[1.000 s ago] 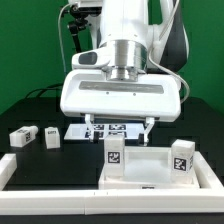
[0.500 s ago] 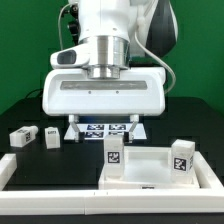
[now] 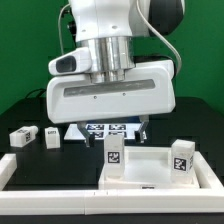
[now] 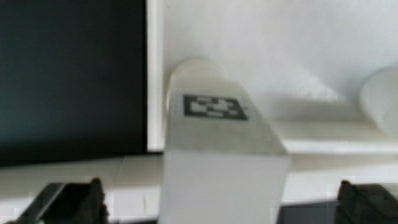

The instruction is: Assemble square table

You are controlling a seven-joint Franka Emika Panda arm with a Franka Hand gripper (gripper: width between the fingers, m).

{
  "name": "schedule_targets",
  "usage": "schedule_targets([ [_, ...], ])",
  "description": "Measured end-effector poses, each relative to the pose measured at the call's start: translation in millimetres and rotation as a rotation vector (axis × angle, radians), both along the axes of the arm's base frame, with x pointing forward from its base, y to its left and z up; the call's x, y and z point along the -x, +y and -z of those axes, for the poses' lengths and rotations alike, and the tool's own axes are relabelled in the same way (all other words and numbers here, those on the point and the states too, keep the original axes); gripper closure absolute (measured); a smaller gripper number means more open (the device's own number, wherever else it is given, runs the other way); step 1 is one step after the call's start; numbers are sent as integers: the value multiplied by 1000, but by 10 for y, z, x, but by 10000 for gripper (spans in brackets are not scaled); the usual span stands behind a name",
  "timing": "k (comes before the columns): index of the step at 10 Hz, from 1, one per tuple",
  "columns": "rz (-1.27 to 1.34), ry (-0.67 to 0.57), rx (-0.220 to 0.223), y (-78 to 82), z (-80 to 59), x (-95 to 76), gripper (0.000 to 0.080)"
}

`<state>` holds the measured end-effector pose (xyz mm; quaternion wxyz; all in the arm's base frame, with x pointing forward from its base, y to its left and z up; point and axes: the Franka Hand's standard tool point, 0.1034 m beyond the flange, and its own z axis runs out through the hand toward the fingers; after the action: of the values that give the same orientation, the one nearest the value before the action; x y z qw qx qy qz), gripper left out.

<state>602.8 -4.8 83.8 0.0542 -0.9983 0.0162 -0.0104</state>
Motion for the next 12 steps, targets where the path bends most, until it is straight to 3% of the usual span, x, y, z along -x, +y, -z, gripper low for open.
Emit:
schedule_targets([
  [2,-25,2,20,-3,116,-58,150],
  [3,-15,1,15,2,106,-61,150],
  [4,-2,2,13,5,110,-61,243],
  [5,52,7,7,14,112,-61,412],
  [6,126,14,-1,27,111,-62,412],
  [7,148,17,-2,32,113,-62,511],
  [12,550,48,-31,72,144,-88,511],
])
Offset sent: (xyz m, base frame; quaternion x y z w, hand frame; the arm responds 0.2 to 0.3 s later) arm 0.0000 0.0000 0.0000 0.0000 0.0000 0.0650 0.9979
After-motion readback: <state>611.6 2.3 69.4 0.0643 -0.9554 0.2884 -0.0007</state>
